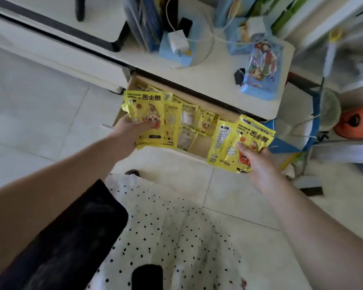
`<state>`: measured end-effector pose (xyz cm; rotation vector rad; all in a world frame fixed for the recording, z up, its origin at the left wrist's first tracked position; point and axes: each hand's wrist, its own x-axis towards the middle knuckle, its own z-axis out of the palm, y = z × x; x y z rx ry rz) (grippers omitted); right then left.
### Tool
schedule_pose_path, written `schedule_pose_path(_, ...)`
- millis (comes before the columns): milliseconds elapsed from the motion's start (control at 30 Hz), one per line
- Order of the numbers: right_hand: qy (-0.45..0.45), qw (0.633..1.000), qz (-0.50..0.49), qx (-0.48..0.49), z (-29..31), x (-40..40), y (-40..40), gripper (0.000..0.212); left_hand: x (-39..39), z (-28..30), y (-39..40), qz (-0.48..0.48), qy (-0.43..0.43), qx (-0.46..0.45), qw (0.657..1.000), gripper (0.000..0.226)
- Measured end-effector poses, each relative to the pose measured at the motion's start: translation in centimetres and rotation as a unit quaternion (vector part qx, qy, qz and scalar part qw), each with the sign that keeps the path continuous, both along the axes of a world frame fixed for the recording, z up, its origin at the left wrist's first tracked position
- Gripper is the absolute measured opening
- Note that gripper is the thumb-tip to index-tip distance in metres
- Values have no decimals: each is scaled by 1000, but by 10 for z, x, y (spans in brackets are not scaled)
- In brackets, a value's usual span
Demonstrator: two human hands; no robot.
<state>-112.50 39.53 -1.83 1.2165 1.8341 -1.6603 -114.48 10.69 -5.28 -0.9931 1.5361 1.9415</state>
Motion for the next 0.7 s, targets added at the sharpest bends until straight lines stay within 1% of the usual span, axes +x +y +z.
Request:
schedule_pose_path(33,1,1000,-5,3,-19,-4,2,29,-10,-22,6,-16,5,1,1000,20)
schedule_pose_path(100,3,1000,-22,4,-61,-11,8,26,-27,-62,17,-44,0,-4,999,24)
schedule_pose_path(200,2,999,-35,-8,-123,-23,10,28,-49,-120,33,-117,-3,-27,993,28)
schedule_pose_path(233,1,999,-34,-15,-142,-27,10,29,-55,-140,37,-126,-6,-50,991,36)
schedule_pose_path(300,6,999,-38,-26,-178,-37,12,35,-67,-175,43,-121,-32,-54,991,58)
schedule_pose_path(367,16,999,-24,-21,-211,-47,16,45,-76,-201,51,-128,-43,-56,989,58)
schedule_pose_path(400,14,1000,-17,-22,-228,-51,18,47,-80,-210,54,-137,-43,-63,988,57)
schedule_pose_path(467,-5,999,-9,-41,-253,-54,17,41,-82,-227,61,-141,-49,-74,986,62)
schedule_pose_path(500,-14,998,2,-53,-262,-54,16,42,-82,-233,64,-142,-57,-74,985,65)
schedule_pose_path(533,-26,998,17,-57,-274,-55,18,53,-80,-237,68,-148,-66,-72,984,69)
schedule_pose_path(600,-51,997,47,-35,-295,-57,25,102,-74,-244,75,-161,-94,-83,979,74)
schedule_pose_path(633,-63,996,56,-31,-309,-58,32,113,-72,-249,78,-158,-104,-86,978,76)
schedule_pose_path(667,-74,995,56,-33,-306,-59,30,104,-71,-252,82,-158,-113,-90,977,76)
schedule_pose_path(700,-85,995,51,-32,-297,-60,25,80,-70,-256,86,-161,-120,-91,975,72)
